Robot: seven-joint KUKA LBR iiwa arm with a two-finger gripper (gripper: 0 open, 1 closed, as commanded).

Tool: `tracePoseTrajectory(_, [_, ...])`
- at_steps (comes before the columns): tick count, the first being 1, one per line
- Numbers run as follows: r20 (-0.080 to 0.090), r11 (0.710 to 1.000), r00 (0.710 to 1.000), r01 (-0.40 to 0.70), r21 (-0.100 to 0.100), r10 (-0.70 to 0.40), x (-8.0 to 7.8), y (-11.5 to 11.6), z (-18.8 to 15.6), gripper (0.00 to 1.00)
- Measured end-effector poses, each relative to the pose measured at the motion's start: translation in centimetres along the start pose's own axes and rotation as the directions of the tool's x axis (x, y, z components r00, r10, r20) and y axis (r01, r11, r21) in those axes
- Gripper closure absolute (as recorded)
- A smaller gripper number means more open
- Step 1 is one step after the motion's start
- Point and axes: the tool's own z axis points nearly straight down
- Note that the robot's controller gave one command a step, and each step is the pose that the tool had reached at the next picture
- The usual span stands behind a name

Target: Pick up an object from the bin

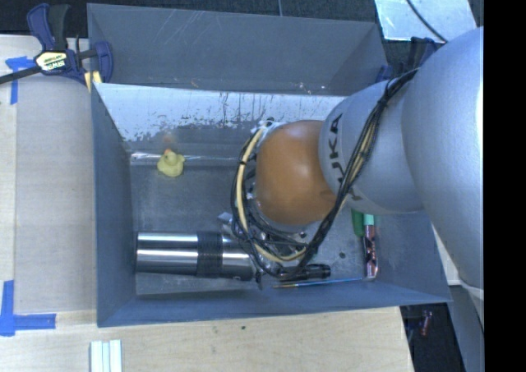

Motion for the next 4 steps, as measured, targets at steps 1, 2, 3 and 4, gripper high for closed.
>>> tracePoseTrajectory(1, [0.0,1.0,1.0,0.0,0.0,0.0,0.0,0.0,0.0,1.0])
tracePoseTrajectory(2, [0.006,1.0,1.0,-0.002,0.0,0.002,0.0,0.0,-0.9,1.0])
tracePoseTrajectory(3, [0.004,1.0,1.0,0.0,-0.002,0.0,0.1,0.1,-2.1,1.0])
tracePoseTrajectory(4, [0.004,1.0,1.0,0.0,-0.002,0.0,0.1,0.1,-3.1,1.0])
